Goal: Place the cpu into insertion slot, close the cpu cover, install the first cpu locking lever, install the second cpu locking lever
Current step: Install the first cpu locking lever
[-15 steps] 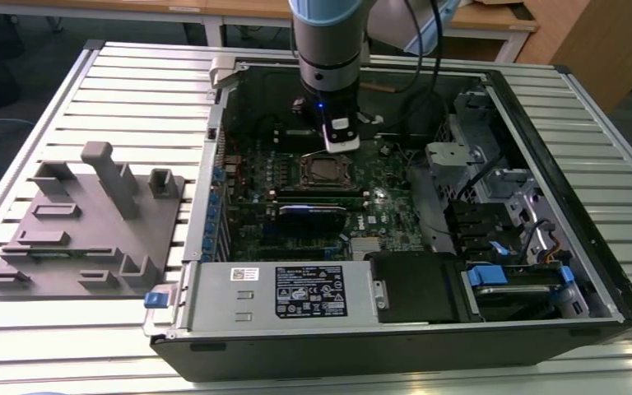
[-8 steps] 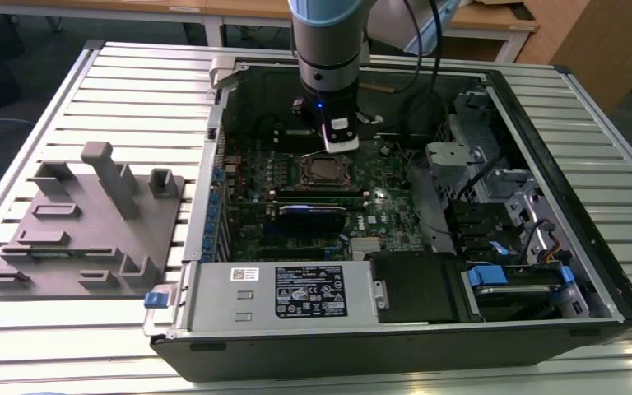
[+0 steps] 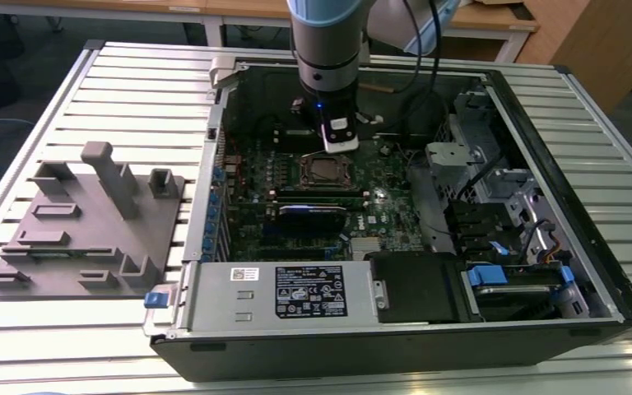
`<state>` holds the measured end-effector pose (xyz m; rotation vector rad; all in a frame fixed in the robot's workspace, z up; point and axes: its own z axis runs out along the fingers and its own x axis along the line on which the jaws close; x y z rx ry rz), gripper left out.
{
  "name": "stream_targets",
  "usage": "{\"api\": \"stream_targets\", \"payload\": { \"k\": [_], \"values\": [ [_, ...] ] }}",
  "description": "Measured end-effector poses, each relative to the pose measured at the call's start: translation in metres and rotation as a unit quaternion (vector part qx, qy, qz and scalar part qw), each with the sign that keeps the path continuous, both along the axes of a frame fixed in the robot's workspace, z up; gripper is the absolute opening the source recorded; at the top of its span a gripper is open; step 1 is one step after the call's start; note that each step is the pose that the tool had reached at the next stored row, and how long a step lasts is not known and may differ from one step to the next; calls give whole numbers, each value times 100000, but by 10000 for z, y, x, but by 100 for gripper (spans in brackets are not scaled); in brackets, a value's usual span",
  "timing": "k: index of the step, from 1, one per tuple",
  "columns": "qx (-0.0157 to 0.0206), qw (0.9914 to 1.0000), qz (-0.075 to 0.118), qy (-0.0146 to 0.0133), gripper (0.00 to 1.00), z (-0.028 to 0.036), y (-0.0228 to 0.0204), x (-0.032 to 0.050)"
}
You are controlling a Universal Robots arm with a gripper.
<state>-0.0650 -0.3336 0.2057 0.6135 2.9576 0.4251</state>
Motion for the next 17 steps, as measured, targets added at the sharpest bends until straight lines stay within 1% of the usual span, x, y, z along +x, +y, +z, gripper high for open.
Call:
{"api": "stream_targets", "payload": {
  "k": [5,6,10,17],
  "values": [
    [-8,100000,-8,-65,11,-21,0,-1],
    [-9,100000,-6,-105,11,-36,0,-2],
    [-15,100000,-7,-145,11,-47,0,-3],
    [-111,99999,-8,-408,11,-52,15,-10]
  ]
}}
